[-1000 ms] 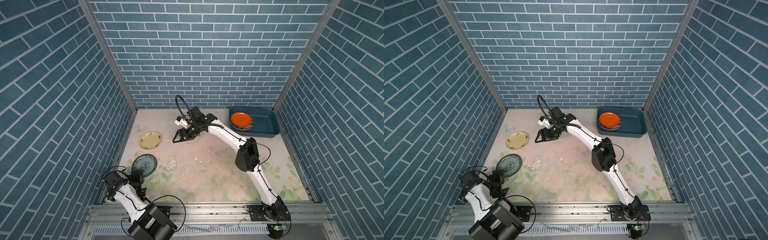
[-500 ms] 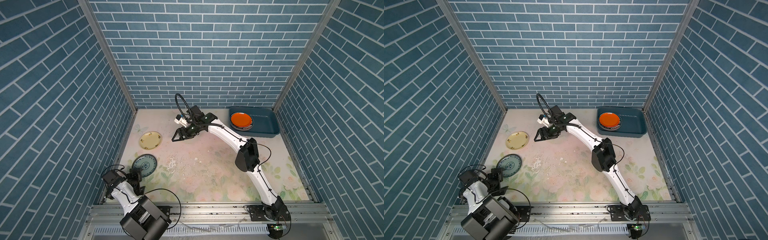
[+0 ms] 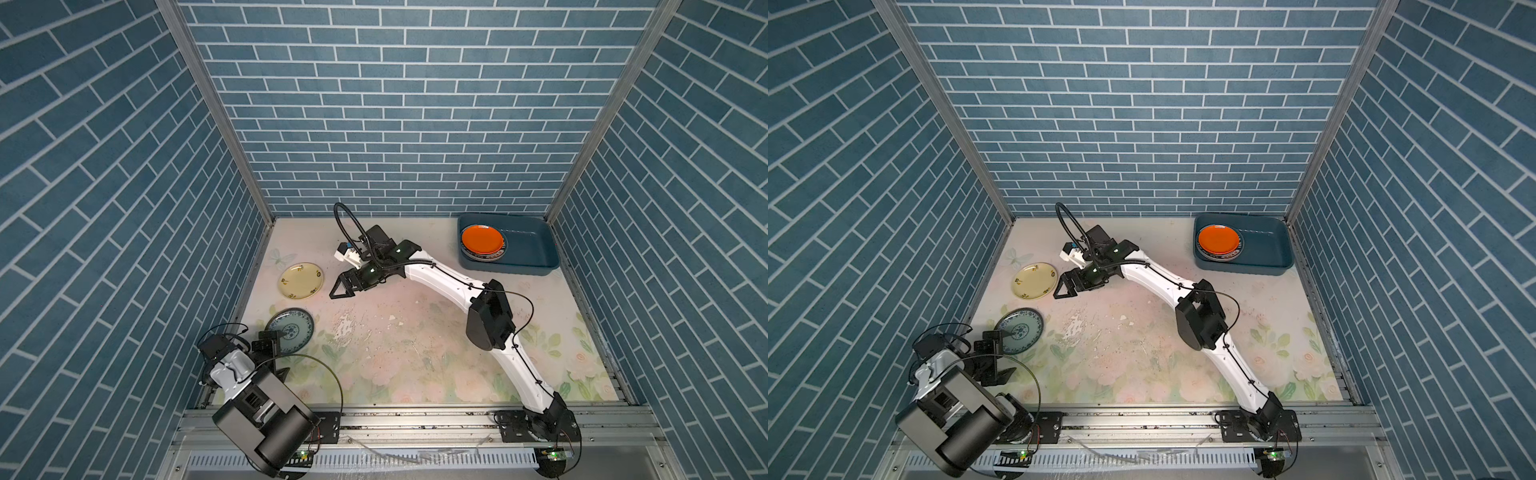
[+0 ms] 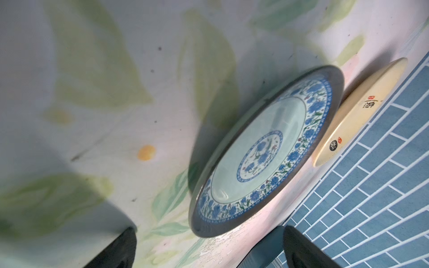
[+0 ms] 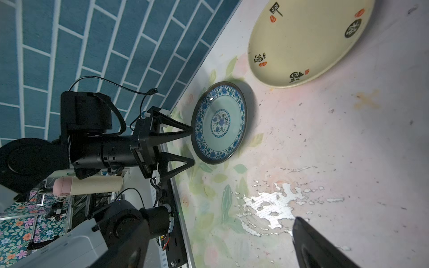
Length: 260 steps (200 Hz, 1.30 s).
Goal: Place the plates into the plastic bin on the countertop
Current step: Pick up the plate from the middle-left of the table.
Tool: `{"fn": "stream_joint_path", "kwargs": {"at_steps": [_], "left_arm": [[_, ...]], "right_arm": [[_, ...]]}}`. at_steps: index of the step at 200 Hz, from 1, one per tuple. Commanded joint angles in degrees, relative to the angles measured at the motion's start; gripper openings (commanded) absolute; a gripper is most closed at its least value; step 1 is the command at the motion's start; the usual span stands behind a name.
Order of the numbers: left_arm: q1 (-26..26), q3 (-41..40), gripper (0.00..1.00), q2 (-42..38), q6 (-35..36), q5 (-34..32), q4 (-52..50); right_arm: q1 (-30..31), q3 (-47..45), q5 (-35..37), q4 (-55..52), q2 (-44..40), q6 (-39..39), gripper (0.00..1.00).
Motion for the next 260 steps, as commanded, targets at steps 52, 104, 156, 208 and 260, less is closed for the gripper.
{"fn": "stream_joint_path", "kwargs": {"at_steps": [52, 104, 156, 208, 260], "left_arm": [[0.31, -3.45, 0.96, 3.41, -0.47, -0.75, 2.01], [0.31, -2.41, 0.96, 3.45, -0.41, -3.76, 1.70], [0.31, -6.18, 0.89, 6.29, -7.92, -0.94, 16.02], [0.30, -9.08, 0.81, 4.20, -9.00, -2.26, 21.96], [0.26, -10.79, 0.60, 4.57, -7.19, -2.31, 24.27]], "right_arm": [[-0.18, -4.41, 1.00, 4.21, -6.33, -1.16, 0.96], [-0.46, -5.80, 1.06, 5.37, -6.50, -1.25, 0.95], [-1.85, -6.95, 0.85, 5.53, -6.56, -0.20, 0.95], [-2.78, -6.59, 1.01, 4.43, -5.85, 0.07, 0.94], [-3.35, -5.54, 1.67, 2.41, -5.51, 0.07, 0.94]]}}
